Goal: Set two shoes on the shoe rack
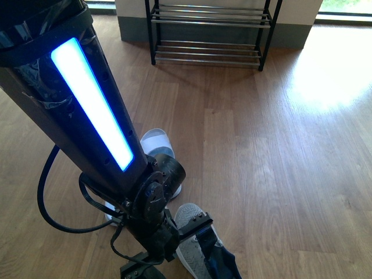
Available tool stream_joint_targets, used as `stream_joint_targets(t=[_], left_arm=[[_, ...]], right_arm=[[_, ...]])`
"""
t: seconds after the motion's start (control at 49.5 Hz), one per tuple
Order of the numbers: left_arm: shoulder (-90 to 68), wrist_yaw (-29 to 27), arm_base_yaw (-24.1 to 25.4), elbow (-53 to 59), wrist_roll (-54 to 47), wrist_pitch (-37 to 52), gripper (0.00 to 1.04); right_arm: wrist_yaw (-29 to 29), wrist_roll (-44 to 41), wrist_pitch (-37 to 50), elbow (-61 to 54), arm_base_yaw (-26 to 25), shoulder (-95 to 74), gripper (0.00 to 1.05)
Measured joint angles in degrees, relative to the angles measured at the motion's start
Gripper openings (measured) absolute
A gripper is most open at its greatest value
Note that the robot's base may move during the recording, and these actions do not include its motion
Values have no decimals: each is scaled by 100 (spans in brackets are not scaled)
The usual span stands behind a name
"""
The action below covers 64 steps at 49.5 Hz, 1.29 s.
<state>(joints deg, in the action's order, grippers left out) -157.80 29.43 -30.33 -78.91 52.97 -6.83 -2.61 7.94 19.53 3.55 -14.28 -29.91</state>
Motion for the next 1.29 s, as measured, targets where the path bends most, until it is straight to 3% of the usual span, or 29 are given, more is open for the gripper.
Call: stream_joint_targets(t=[0.303,0.485,1.152,1.294], left_arm=[[-278,208,-63,-417,-330,-184,95],[-323,55,-90,-518,-562,-352,95],[-323,26,-118,-525,-673,-315,3],[-321,-11,-120,-520,-669,-271,2]], right_arm=[[0,2,0,0,0,0,1],[0,2,0,0,0,0,1],[0,2,0,0,0,0,1],[0,2,0,2,0,0,1]])
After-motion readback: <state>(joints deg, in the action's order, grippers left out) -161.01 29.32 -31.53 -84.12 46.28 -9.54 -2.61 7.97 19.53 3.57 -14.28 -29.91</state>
